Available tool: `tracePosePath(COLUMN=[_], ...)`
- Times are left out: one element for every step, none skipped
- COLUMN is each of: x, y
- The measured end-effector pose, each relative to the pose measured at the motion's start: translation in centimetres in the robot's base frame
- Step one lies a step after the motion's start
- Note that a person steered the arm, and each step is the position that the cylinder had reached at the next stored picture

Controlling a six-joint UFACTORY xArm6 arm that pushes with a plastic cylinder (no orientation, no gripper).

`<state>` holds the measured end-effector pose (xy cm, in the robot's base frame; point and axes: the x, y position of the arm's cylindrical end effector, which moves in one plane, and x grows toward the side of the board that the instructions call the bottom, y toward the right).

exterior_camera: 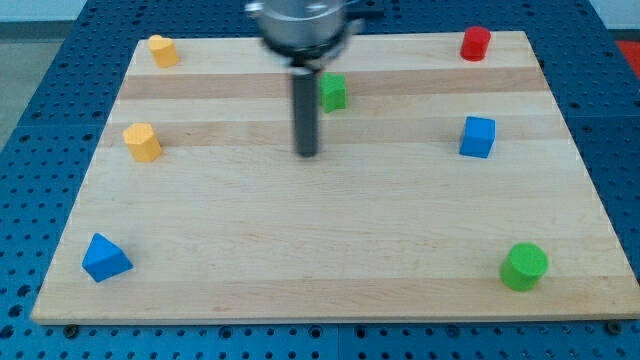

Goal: Move the yellow hexagon diagonal to the bottom left of the green star

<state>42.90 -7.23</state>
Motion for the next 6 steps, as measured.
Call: tracePosePath(x=[3.9, 4.7, 3.7, 1.5, -2.4, -2.7], y=[-9.9, -20.4, -23.3, -23.2, -21.9, -18.8])
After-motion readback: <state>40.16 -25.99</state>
